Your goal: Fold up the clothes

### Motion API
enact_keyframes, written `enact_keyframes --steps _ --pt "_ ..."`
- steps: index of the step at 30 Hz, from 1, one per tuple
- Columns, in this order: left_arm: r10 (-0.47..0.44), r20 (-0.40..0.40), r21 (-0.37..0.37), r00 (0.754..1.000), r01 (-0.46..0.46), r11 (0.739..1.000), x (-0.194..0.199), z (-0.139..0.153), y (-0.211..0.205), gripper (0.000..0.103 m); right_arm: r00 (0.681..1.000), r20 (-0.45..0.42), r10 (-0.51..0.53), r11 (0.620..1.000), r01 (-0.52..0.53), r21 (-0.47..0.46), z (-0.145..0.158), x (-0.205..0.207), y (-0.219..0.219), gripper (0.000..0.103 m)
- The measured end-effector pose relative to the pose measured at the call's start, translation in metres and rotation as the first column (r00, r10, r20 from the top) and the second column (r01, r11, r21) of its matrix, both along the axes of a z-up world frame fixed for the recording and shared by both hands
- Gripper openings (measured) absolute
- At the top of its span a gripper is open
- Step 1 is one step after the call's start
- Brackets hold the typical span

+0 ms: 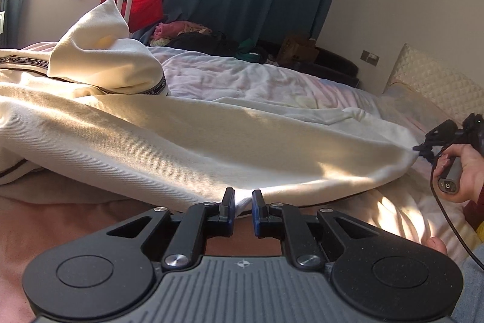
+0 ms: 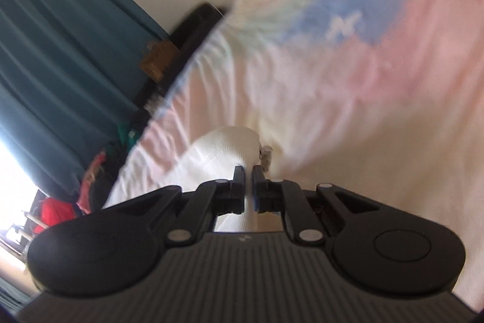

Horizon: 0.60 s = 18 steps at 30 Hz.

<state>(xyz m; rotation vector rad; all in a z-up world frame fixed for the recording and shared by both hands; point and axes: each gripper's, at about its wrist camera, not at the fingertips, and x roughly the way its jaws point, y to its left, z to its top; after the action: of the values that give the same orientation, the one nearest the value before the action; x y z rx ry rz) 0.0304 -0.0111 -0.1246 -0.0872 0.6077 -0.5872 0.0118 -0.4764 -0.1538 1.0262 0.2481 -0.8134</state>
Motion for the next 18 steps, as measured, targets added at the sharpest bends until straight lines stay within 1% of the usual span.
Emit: enact_keyframes --steps 2,4,5,6,8,11,12,13,14,15,16,17,18 --pt "-0.011 -0.004 -0.001 1.0 0.011 1.0 -0.001 0.0 -0.002 0.012 0.998 -0.053 -0.014 0.997 0.018 0.081 -0.01 -0.005 -0.003 0.009" --pt "-0.015 -0.003 0.009 1.0 0.015 1.0 -0.003 0.0 -0.003 0.012 0.994 -0.1 -0.036 0.994 0.046 0.096 -0.011 -0.01 -0.001 0.01" --pt "-0.017 -0.003 0.014 1.0 0.017 1.0 -0.004 -0.001 -0.003 0.012 0.993 -0.106 -0.042 0.995 0.05 0.081 -0.007 -0.012 0.003 0.01" --pt "-0.019 -0.002 0.019 1.0 0.019 1.0 -0.005 -0.001 -0.004 0.012 0.991 -0.122 -0.047 0.998 0.053 0.046 -0.001 -0.011 0.006 0.01" --pt "-0.009 -0.006 0.013 1.0 0.01 1.0 -0.006 0.001 -0.001 0.012 0.985 -0.161 -0.057 0.997 0.048 -0.057 0.017 -0.008 0.017 0.011" --pt "0.036 0.001 -0.031 0.999 -0.036 0.999 -0.009 0.01 0.013 0.018 0.987 -0.16 -0.028 0.984 -0.002 -0.18 0.036 0.002 0.027 0.011" --pt "0.059 0.01 -0.051 0.998 -0.059 0.997 -0.012 0.014 0.02 0.025 0.986 -0.165 -0.012 0.978 -0.023 -0.208 0.04 0.005 0.029 0.011" --pt "0.091 0.011 -0.078 0.996 -0.089 0.993 -0.016 0.02 0.029 0.036 0.985 -0.172 0.007 0.973 -0.046 -0.227 0.043 0.009 0.031 0.012" --pt "0.133 0.004 -0.114 0.991 -0.132 0.985 -0.019 0.027 0.04 0.042 0.984 -0.179 0.023 0.97 -0.065 -0.235 0.044 0.011 0.032 0.013" --pt "0.178 -0.005 -0.145 0.984 -0.177 0.974 -0.02 0.032 0.051 0.05 0.982 -0.183 0.039 0.971 -0.081 -0.226 0.043 0.013 0.031 0.014" --pt "0.227 -0.021 -0.174 0.974 -0.227 0.958 -0.019 0.035 0.064 0.052 0.981 -0.183 0.062 0.974 -0.099 -0.205 0.042 0.015 0.029 0.017" --pt "0.276 -0.039 -0.202 0.96 -0.278 0.939 -0.017 0.039 0.076 0.052 0.98 -0.181 0.082 0.976 -0.115 -0.182 0.039 0.016 0.028 0.027" --pt "0.339 -0.085 -0.227 0.937 -0.35 0.909 -0.012 0.038 0.091 0.054 0.98 -0.175 0.091 0.98 -0.12 -0.159 0.036 0.016 0.026 0.035"
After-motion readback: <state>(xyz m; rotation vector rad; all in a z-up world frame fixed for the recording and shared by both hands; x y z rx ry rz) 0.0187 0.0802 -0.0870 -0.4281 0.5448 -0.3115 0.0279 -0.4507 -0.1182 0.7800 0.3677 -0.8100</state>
